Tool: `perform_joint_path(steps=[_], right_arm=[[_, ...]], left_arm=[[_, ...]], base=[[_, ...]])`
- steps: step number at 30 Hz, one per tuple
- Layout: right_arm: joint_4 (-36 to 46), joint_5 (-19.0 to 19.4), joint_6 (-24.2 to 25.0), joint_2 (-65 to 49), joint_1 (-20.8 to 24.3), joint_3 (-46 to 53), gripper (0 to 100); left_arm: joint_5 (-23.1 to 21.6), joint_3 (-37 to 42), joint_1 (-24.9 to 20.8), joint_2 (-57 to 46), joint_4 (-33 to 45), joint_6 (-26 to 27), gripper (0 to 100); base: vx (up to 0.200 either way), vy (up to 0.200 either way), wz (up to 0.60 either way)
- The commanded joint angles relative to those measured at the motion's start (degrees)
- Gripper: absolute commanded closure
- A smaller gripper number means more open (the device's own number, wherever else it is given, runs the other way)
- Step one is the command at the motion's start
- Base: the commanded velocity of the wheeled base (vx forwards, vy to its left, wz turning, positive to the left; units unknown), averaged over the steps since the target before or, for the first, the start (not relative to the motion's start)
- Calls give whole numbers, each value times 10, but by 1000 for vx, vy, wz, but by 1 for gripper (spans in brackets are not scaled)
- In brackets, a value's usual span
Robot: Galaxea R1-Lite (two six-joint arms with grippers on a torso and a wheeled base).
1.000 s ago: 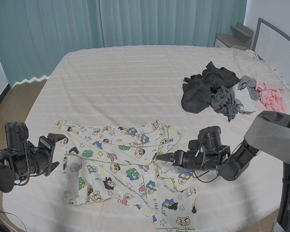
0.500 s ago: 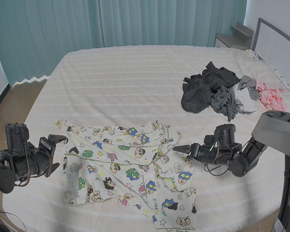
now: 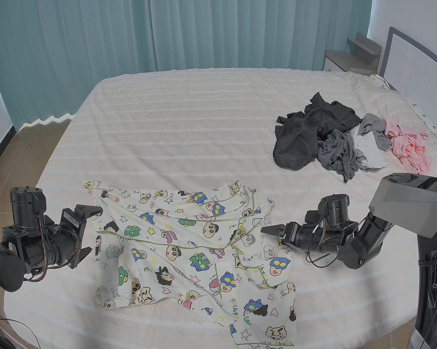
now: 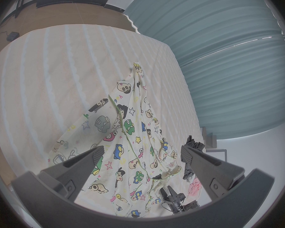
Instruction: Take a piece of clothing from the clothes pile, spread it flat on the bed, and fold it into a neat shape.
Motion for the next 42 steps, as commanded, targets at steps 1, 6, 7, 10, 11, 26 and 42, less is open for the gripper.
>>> perform_joint_path(steps=[1,6,7,10,11,26,42], right_arm=[[1,2,0,21,6,-1,0],[2,3,3,22,6,-5,100],[1,2,3,21,5,-6,100],[0,0,4,19,3,-6,100],[0,0,4,19,3,-6,100],[-8,0,29,-45,-32,30,100],[-25,2,22,-59,-57,51,100]], left_arm=[[0,0,-2,8,0,0,0],[0,0,-3,9,0,0,0],[0,0,-3,9,0,0,0],[0,0,-3,9,0,0,0],[0,0,-3,9,0,0,0],[1,3,-8,8,0,0,0],[2,10,-9,8,-14,0,0]], base=[[0,0,0],[0,0,0],[0,0,0],[0,0,0],[0,0,0],[0,0,0],[0,0,0]])
